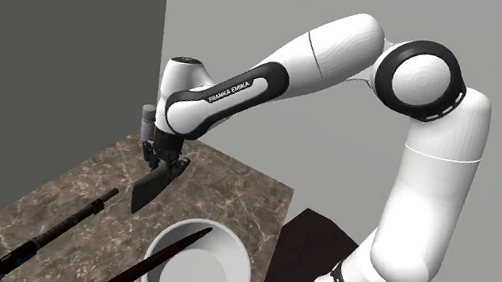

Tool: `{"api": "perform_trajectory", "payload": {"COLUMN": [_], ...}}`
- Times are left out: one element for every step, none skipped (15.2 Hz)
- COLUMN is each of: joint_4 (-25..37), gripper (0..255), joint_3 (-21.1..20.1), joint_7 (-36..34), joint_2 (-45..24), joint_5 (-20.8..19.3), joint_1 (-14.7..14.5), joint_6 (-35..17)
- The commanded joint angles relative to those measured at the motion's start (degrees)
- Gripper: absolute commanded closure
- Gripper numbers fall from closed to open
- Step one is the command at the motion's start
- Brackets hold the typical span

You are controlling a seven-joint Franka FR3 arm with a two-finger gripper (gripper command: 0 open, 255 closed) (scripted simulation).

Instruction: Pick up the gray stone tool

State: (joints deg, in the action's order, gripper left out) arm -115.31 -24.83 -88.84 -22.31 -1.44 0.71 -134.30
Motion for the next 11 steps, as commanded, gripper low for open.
{"api": "perform_trajectory", "payload": {"joint_4": [0.0, 0.0, 0.0, 0.1, 0.0, 0.0, 0.0, -0.2, -0.1, 0.0, 0.2], "gripper": [255, 255, 255, 255, 255, 255, 255, 255, 255, 255, 255], "joint_3": [0.0, 0.0, 0.0, 0.0, 0.0, 0.0, 0.0, 0.0, -0.2, -0.3, -0.5], "joint_7": [0.0, 0.0, 0.0, 0.0, 0.0, 0.0, 0.0, 0.0, 0.1, 0.2, 0.3], "joint_2": [-0.1, -0.1, -0.1, -0.1, -0.1, -0.1, -0.1, 0.1, 0.7, 1.2, 1.7], "joint_5": [0.0, 0.0, 0.0, 0.0, 0.0, 0.0, 0.0, 0.0, 0.3, 0.5, 0.8], "joint_1": [0.0, 0.0, 0.0, 0.0, 0.0, 0.0, 0.0, 0.0, 0.1, 0.3, 0.4], "joint_6": [0.0, -0.1, -0.1, 0.0, -0.1, 0.0, -0.1, -0.1, 0.5, 1.1, 1.8]}}
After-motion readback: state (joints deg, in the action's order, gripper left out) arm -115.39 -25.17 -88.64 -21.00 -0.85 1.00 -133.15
